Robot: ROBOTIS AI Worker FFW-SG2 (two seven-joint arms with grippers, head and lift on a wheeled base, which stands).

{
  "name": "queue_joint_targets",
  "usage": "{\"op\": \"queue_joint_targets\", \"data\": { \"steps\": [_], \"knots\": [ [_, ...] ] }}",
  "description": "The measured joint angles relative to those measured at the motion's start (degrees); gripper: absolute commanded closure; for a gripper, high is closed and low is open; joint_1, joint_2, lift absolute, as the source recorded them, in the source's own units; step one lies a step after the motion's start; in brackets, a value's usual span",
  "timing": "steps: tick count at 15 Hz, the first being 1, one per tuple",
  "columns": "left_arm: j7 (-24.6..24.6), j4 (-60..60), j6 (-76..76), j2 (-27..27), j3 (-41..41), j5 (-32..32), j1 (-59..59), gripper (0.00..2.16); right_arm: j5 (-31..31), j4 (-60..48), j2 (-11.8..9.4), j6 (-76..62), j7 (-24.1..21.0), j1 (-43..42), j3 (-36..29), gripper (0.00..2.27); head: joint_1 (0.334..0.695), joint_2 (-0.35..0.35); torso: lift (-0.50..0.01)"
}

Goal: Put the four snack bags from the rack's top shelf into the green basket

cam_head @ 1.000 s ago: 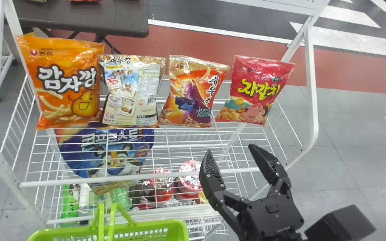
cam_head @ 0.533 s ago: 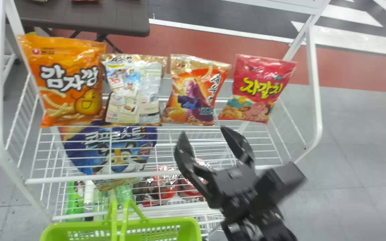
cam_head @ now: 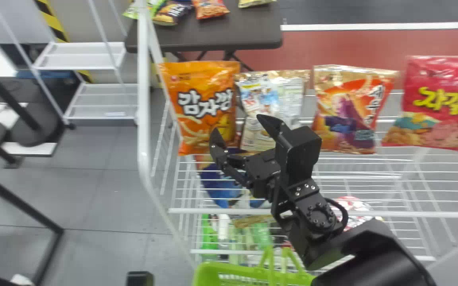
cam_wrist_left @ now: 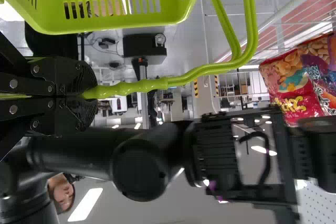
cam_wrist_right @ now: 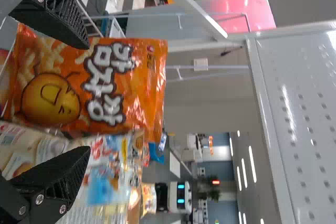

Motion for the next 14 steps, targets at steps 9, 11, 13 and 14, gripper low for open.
{"op": "queue_joint_targets", "data": {
  "steps": [9, 11, 13, 14],
  "knots": [
    [-1.94, 1.11, -0.06, 0.78, 0.38, -0.09, 0.03, 2.15, -0.03, 23.54, 0.09, -1.18, -0.47, -18.57, 4.33, 0.21, 0.695, 0.211, 0.000],
    [-1.85, 1.86, -0.23, 0.79, 0.45, -0.09, -0.56, 2.15, -0.80, 28.27, 0.09, -2.99, 0.18, -22.04, 4.36, 0.36, 0.695, 0.196, 0.000],
    [-1.78, 2.51, -0.34, 0.79, 0.40, -0.09, -1.27, 2.15, -0.99, 30.73, 0.09, -4.31, 0.87, -24.11, 4.37, 1.26, 0.695, 0.189, 0.000],
    [-1.72, 2.85, -0.35, 0.79, 0.38, -0.09, -1.68, 2.15, -0.97, 31.40, 0.09, -4.38, 1.60, -24.93, 4.37, 1.92, 0.695, 0.188, 0.000]
  ]
}}
